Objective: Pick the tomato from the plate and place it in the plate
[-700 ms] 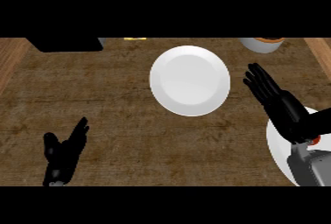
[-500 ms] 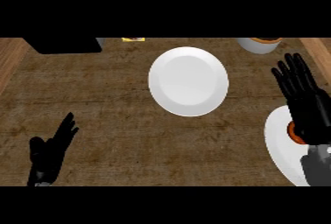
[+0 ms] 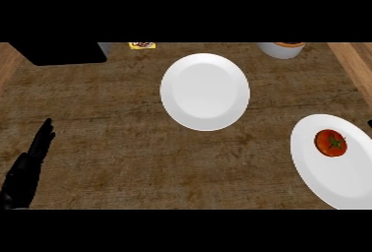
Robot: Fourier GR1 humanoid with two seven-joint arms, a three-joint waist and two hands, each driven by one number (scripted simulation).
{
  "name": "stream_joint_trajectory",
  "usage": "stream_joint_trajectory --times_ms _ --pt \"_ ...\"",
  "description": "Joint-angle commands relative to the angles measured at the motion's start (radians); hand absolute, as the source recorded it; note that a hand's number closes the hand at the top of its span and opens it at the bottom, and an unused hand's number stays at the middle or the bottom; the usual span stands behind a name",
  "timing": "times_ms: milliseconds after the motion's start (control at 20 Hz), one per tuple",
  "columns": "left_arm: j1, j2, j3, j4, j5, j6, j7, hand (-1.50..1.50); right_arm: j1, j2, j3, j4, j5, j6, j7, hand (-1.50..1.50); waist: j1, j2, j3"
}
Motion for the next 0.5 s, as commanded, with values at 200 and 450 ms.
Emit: stream_joint_trajectory --times_ms 200,450 --pt "-0.019 0.026 0.019 0.007 -0.027 -0.048 -0.058 0.0 0.382 0.182 0.088 -0.181 -0.134 -0.027 -0.382 -1.5 0.043 0.011 -0.003" --pt "0.022 -0.01 -0.004 -0.009 -0.048 -0.034 -0.095 0.0 0.523 0.083 0.188 -0.229 0.097 -0.07 -0.138 -1.5 0.06 0.014 -0.006"
